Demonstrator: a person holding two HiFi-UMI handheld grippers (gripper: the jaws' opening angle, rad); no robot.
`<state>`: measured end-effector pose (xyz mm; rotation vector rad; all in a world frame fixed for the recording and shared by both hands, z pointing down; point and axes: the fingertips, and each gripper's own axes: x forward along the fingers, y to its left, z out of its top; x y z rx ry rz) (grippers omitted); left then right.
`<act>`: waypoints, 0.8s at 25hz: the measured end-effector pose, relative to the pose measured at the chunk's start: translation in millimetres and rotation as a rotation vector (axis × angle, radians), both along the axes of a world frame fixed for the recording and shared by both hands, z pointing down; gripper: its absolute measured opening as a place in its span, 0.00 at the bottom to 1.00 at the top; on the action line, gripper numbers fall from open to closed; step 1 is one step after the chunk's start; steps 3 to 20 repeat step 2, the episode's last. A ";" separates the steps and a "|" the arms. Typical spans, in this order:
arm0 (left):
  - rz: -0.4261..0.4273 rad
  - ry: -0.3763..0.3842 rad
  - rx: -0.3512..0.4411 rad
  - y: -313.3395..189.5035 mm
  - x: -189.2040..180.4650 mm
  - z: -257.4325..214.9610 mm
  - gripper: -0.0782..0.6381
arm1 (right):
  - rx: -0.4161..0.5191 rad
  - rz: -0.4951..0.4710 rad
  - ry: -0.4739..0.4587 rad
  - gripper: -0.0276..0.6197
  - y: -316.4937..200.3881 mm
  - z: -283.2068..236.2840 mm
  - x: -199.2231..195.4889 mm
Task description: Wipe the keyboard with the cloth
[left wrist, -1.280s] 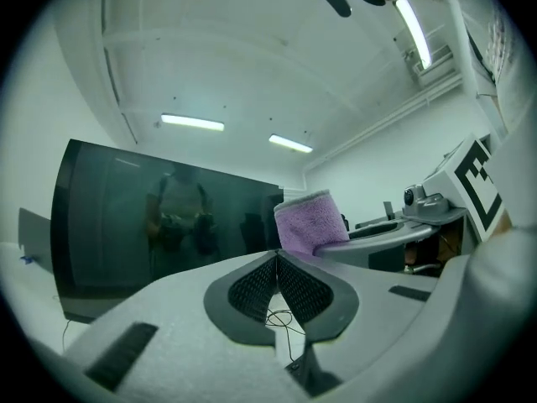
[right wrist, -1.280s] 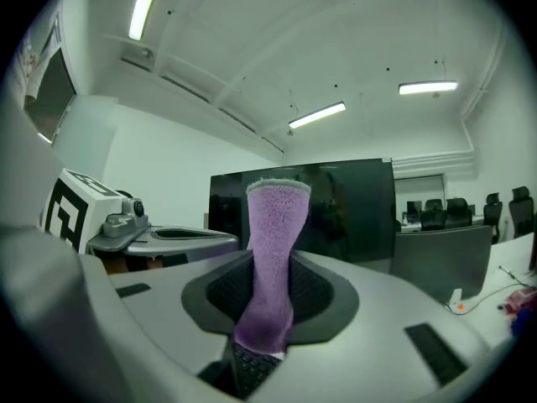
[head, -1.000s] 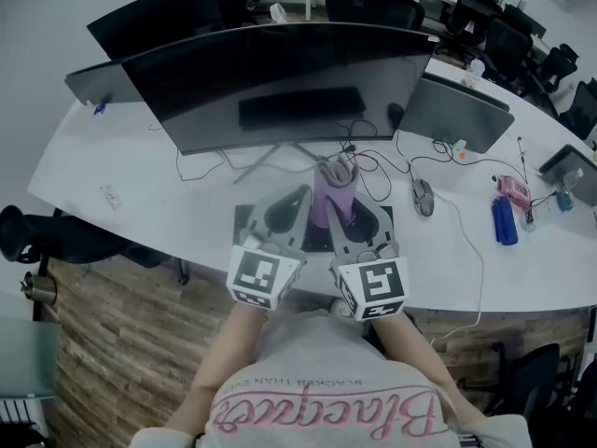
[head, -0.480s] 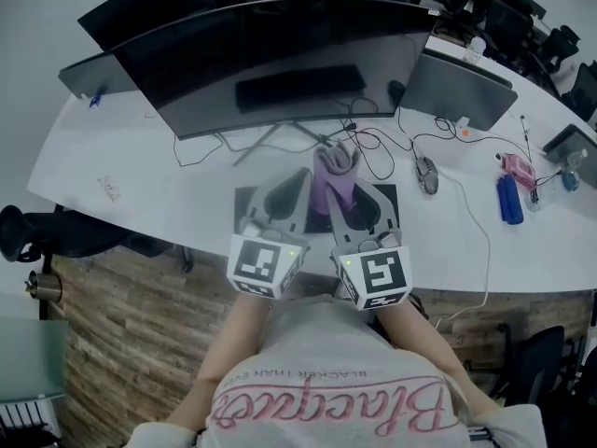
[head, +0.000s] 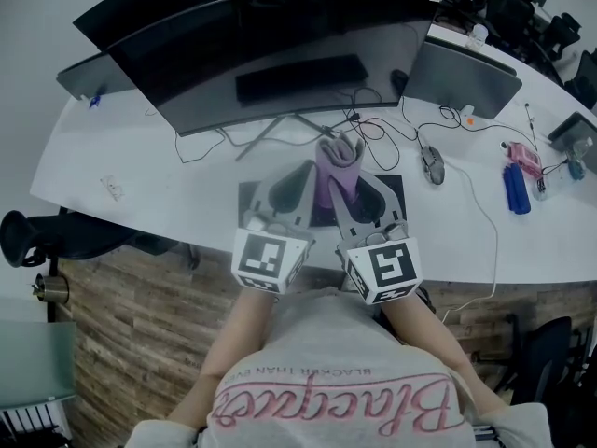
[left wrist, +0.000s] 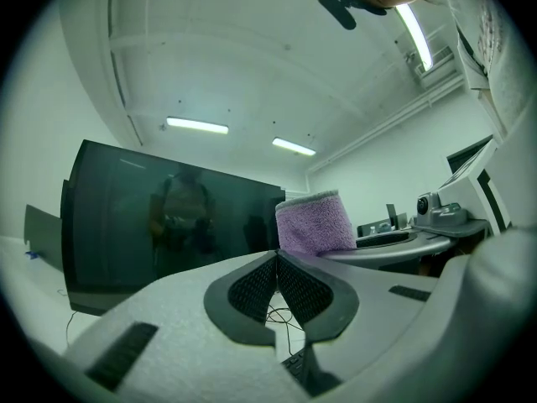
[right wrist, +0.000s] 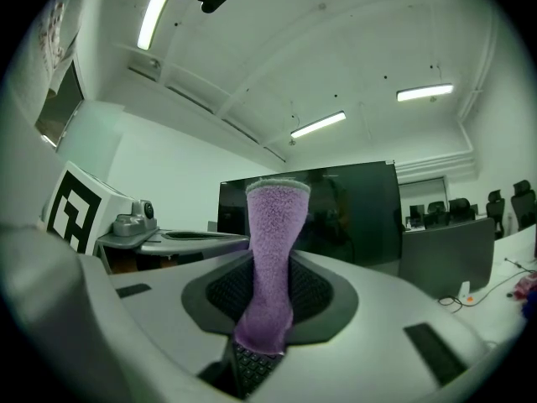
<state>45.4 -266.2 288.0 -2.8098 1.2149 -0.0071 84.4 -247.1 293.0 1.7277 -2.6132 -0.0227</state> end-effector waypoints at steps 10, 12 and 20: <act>-0.003 -0.006 0.003 -2.3 -1.5 1.1 0.12 | -0.001 -0.008 -0.014 0.18 -2.4 0.1 -1.8; -0.003 -0.006 0.003 -2.3 -1.5 1.1 0.12 | -0.001 -0.008 -0.014 0.18 -2.4 0.1 -1.8; -0.003 -0.006 0.003 -2.3 -1.5 1.1 0.12 | -0.001 -0.008 -0.014 0.18 -2.4 0.1 -1.8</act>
